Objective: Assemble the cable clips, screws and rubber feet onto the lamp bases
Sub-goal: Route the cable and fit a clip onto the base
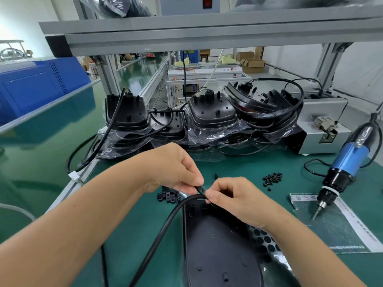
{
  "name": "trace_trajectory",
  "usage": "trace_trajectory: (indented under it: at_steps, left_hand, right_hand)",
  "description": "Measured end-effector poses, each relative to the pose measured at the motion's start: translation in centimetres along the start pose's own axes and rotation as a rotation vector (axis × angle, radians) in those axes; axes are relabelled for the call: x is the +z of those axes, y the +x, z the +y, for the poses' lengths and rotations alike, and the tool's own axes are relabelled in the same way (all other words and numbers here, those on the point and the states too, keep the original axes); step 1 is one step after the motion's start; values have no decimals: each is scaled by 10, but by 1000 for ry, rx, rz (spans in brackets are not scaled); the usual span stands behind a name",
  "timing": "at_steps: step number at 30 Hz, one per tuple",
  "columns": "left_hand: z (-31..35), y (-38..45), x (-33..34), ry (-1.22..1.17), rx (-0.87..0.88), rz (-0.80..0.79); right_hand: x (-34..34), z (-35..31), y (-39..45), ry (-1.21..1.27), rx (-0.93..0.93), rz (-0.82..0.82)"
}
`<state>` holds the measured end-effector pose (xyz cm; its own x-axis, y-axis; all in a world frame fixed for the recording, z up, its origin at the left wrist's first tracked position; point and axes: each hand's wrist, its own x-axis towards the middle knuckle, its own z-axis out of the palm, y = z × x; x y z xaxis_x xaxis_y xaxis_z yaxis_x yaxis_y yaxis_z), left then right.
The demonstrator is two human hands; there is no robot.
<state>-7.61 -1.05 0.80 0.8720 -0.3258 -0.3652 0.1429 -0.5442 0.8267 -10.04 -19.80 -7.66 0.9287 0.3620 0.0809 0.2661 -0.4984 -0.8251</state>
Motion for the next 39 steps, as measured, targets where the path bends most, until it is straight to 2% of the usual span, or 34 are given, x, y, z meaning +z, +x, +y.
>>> trace_trajectory:
  at_steps: [12,22,34,39]
  left_hand:
    - [1,2,-1,121,12,-8]
    - [-1,3,-2,466,91,3]
    - [-7,-5,-1,514,184,-69]
    - [-9,-1,9,312,138,15]
  right_hand:
    - [3,-1,1,-41,-9,42]
    - [10,-3,-3,-81,-45,104]
    - [12,-3,-4,-69,-62,126]
    - [13,-1,-4,-1,-48,169]
